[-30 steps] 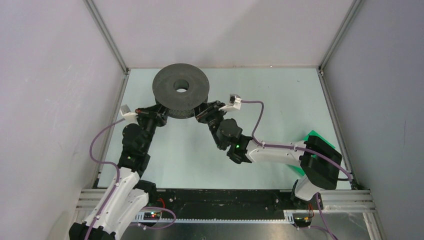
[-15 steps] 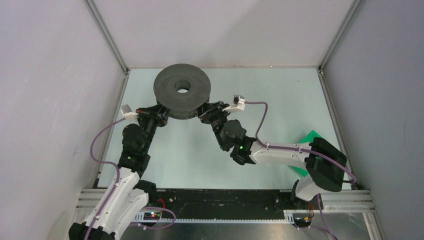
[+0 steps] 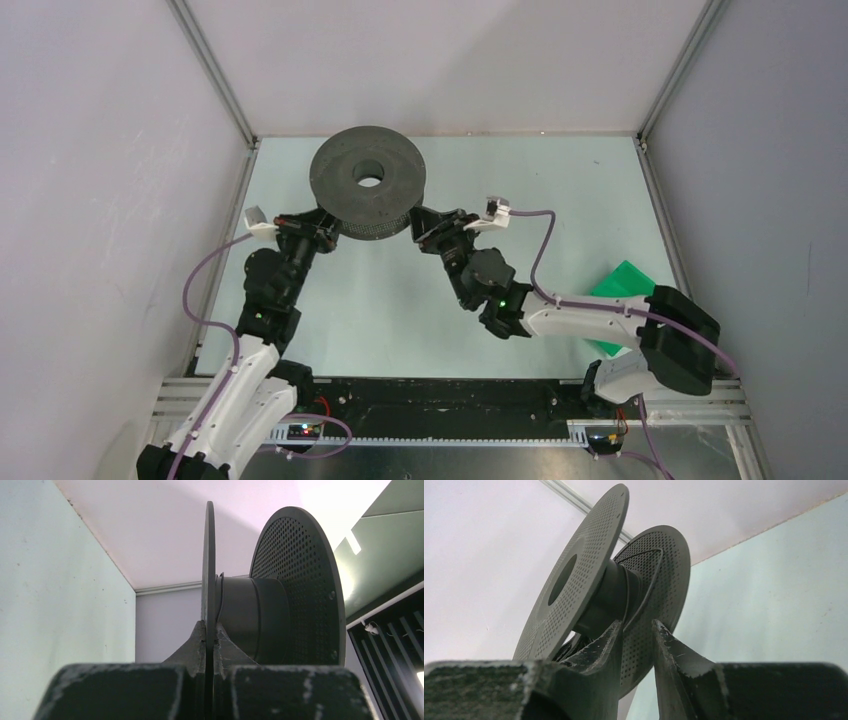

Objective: Wrap the cables

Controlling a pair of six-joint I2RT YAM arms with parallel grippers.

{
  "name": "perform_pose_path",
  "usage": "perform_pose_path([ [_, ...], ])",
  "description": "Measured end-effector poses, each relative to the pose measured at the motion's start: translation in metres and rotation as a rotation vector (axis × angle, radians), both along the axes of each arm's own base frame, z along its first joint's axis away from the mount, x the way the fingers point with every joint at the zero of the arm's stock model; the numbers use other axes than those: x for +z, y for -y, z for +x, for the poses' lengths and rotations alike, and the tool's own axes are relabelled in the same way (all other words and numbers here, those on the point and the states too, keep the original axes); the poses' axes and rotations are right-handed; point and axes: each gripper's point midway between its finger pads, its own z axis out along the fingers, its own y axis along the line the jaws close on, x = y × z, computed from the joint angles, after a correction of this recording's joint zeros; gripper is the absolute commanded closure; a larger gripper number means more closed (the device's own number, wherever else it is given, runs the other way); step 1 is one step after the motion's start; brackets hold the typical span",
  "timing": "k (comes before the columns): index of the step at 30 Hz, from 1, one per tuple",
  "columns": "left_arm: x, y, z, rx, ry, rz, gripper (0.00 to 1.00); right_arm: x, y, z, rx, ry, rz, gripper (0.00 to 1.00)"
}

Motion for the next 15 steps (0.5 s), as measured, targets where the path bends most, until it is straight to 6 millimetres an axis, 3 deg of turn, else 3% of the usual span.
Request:
perform_pose_path([
  [4, 0.006, 0.002, -0.001, -0.009, 0.024, -0.006, 1.0, 0.003, 0.016, -0.006, -0.01, 0.012, -0.003, 0.67],
  [10, 0.016, 0.005, -0.001, -0.03, 0.067, -0.02, 1.0, -0.008, 0.047, -0.017, -0.031, 0.008, -0.041, 0.65],
  [15, -0.003, 0.016, 0.013, -0.066, 0.013, 0.012, 1.0, 0.0, 0.082, -0.034, -0.03, 0.04, -0.107, 0.6],
])
